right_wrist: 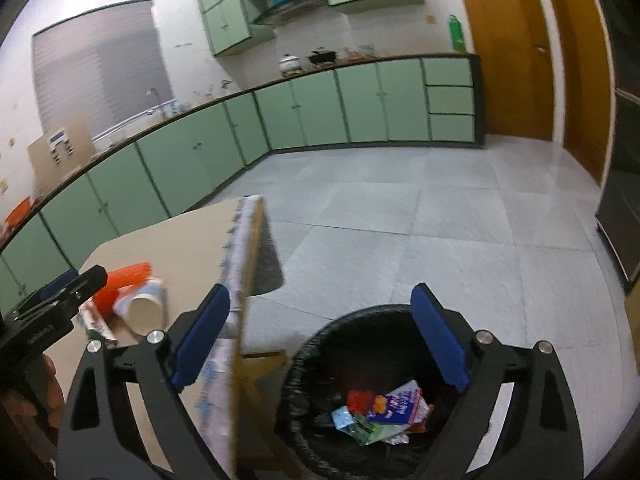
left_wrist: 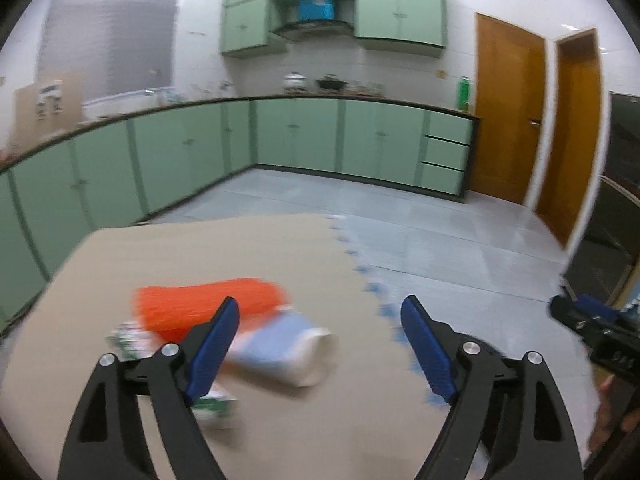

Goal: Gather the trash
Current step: 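Move both open grippers back over the table, then grasp the green-and-white carton with the left gripper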

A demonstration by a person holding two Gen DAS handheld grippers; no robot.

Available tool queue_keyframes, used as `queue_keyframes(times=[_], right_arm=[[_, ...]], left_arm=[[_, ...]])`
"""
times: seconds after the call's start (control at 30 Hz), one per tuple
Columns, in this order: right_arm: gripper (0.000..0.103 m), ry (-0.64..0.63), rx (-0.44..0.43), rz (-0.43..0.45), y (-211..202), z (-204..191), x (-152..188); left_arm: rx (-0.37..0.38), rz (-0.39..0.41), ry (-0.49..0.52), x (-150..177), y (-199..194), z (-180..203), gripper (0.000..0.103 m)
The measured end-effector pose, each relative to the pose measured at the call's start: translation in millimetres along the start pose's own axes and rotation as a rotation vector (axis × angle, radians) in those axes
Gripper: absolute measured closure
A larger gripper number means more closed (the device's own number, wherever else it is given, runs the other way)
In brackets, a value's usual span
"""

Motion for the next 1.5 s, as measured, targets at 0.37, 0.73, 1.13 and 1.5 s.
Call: queue_keyframes(times=[0.37,0.73,1.13,1.5], right_arm=[[0.013,-0.046,-0.069,-0.009,21.2,-77.6,7.5],[0.013,-0.067,-0.093,-0.036,42.9,-105.8,13.6],[0.013,-0.127,-0.158,-0.08,65.4,-148.7,27.2],[0.013,-0.181,-0.225,-0.174,89.0,-180.7,50.1]], left_arm=[[-0.165,-0.107,-0.089,45.1,10.6,-82.1,0.02],[-0.195,-0.162,-0.135,61.9,32.4,-90.5,0.02],[-0.197,-0.231,-0.206,76.6,28.6,-123.1,0.04],[-0.213,-0.235,-0.217,82.3,5.8,-164.0,0.073]])
Point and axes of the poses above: each gripper's, at about its wrist camera, not at the fingertips, and y roughly the way its jaws point, z to its right, x to its underside, the point moved 9 cm from there along y, roughly the way its jaws point, and after that the axes turned 8 degrees about z, right-handed, at the moved point
